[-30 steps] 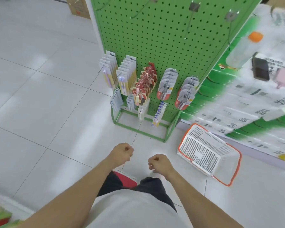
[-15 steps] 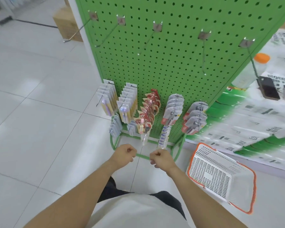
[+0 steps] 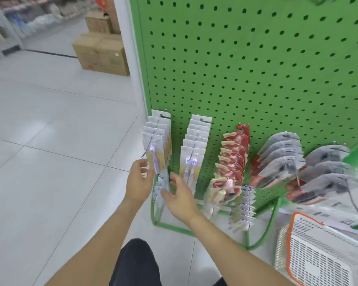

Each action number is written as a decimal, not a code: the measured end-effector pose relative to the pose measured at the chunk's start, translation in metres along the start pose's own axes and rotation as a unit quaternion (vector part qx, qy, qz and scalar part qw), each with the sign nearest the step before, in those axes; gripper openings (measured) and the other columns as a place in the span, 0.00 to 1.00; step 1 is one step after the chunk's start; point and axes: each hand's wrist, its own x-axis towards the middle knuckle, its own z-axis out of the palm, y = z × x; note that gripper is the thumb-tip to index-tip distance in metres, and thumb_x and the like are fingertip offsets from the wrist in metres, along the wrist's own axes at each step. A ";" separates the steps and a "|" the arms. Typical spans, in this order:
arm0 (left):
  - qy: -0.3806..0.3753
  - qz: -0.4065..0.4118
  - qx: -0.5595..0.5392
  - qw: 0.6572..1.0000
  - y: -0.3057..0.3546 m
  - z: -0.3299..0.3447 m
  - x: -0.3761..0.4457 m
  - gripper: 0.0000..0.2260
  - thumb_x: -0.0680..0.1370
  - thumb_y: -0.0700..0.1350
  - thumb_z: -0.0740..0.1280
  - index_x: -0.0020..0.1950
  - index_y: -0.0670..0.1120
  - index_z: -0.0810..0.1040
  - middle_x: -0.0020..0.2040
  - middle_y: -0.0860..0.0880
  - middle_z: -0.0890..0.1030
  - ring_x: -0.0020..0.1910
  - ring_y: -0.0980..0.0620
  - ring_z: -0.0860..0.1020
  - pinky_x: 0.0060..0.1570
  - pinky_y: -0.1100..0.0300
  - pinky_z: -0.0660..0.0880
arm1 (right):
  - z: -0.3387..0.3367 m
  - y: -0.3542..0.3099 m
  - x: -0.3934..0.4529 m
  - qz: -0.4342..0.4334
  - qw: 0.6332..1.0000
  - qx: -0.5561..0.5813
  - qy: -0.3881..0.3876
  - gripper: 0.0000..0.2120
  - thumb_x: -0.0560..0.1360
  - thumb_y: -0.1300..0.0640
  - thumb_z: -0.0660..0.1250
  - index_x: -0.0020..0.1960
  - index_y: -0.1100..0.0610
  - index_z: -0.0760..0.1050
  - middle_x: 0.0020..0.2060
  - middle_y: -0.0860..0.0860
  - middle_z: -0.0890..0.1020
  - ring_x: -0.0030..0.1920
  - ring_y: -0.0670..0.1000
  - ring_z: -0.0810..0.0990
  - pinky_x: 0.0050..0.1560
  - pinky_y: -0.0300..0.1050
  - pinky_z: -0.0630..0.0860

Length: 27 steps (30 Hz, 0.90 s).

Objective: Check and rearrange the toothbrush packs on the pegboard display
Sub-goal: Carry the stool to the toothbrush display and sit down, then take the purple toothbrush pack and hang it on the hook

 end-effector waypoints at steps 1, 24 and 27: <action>0.006 0.015 -0.007 1.000 -0.015 0.009 0.011 0.13 0.82 0.45 0.65 0.66 0.45 0.71 0.61 0.53 0.75 0.57 0.54 0.75 0.54 0.64 0.72 | 0.013 0.009 0.013 -0.015 1.000 -0.013 -0.001 0.31 0.81 0.55 0.66 0.80 0.54 0.57 0.73 0.42 0.67 0.73 0.43 0.65 0.73 0.37 0.59; 0.028 0.190 -0.194 0.962 -0.132 0.032 0.006 0.08 0.80 0.35 0.67 0.47 0.47 0.82 0.44 0.45 0.86 0.46 0.46 0.85 0.50 0.47 0.83 | 0.096 0.107 0.055 -0.215 0.939 0.135 0.233 0.07 0.82 0.56 0.65 0.46 0.50 0.77 0.39 0.47 0.83 0.40 0.48 0.82 0.46 0.47 0.80; 0.002 0.182 -0.202 0.962 -0.131 0.022 -0.002 0.04 0.80 0.36 0.67 0.51 0.42 0.81 0.47 0.45 0.86 0.48 0.45 0.85 0.51 0.48 0.83 | 0.094 0.103 0.044 -0.215 0.942 0.127 0.225 0.07 0.82 0.57 0.65 0.46 0.52 0.79 0.37 0.48 0.83 0.37 0.45 0.81 0.46 0.48 0.81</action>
